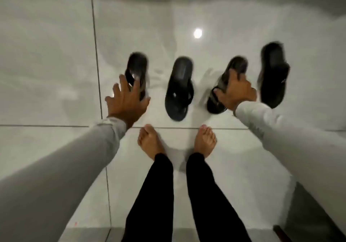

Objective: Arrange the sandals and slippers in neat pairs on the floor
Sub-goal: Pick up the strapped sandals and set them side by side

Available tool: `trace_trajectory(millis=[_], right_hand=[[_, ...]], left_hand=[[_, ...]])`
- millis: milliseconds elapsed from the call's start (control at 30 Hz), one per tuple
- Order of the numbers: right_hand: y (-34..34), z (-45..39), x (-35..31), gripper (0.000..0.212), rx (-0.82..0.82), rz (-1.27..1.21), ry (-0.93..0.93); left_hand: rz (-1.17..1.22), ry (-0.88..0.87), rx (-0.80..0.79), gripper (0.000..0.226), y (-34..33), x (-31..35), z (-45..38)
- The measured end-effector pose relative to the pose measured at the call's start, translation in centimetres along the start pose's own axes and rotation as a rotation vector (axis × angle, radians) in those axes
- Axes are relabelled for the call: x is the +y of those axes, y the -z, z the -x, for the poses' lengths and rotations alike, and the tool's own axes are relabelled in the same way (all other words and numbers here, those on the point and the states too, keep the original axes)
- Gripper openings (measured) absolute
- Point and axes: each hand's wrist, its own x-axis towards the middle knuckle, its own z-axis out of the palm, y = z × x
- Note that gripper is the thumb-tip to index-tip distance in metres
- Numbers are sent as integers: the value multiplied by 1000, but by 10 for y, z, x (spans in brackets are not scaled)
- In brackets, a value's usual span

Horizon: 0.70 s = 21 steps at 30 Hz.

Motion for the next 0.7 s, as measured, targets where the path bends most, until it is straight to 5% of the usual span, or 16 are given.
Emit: trace_trajectory(millis=[133, 267, 567, 700], right_hand=[[-74, -45, 13, 82, -39, -199, -236], [-109, -65, 10, 74, 56, -200, -190], [-92, -93, -23, 35, 203, -172, -124], [-65, -89, -49, 35, 298, -156, -59]], left_hand=[[130, 151, -115, 81, -77, -25, -61], [199, 130, -150, 83, -109, -30, -111], [64, 57, 3, 60, -94, -30, -144], [66, 73, -7, 41, -69, -58, -137]])
